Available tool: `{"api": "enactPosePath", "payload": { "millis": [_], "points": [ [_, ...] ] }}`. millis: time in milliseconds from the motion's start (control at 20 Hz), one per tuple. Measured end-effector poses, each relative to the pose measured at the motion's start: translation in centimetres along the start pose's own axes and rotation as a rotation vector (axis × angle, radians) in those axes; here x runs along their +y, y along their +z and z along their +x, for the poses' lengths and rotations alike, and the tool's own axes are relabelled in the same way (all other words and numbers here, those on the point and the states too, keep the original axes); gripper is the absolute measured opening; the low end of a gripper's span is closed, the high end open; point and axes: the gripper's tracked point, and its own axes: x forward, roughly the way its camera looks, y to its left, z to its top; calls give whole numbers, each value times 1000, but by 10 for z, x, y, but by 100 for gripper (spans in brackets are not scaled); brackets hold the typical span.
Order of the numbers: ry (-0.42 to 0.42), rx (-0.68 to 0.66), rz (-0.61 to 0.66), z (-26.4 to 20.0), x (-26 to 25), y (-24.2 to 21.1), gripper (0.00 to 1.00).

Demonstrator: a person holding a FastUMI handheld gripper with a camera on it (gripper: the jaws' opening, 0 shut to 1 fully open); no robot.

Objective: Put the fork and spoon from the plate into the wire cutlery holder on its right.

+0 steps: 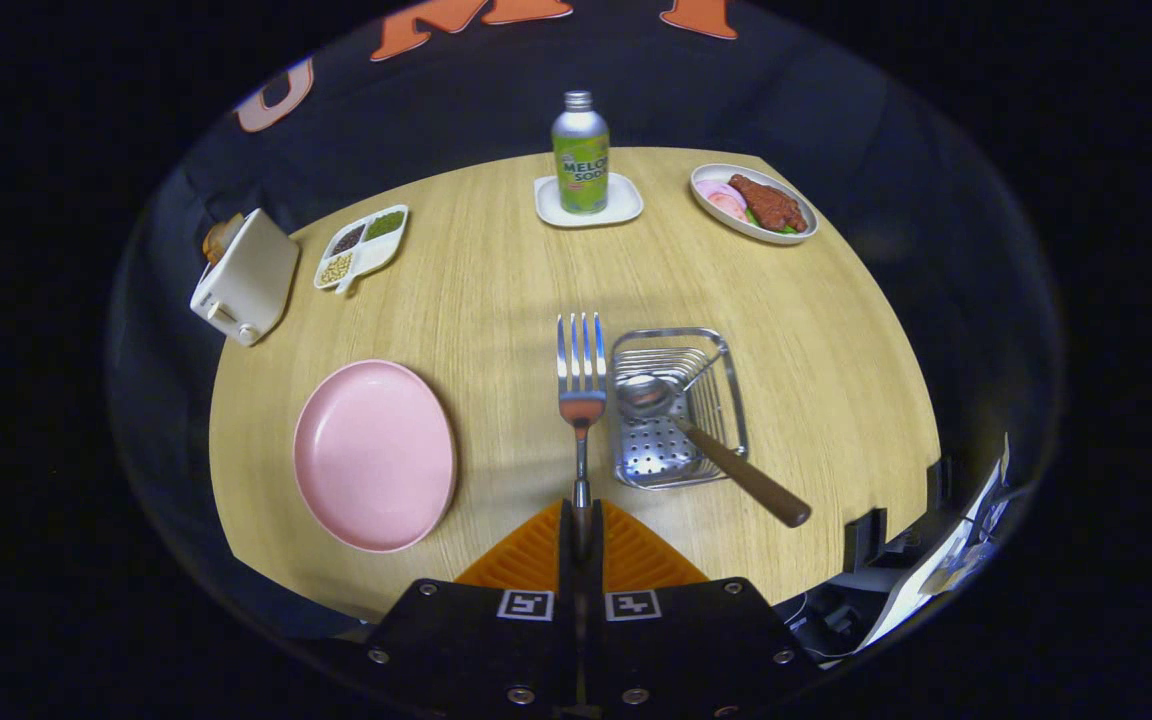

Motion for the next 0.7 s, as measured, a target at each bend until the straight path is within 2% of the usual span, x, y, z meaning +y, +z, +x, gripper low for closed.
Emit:
{"api": "enactPosePath", "payload": {
  "millis": [450, 700],
  "points": [
    [-31, 41, -13, 7, -38, -1, 6],
    [-19, 12, -59, 6, -42, 9, 8]
  ]
}}
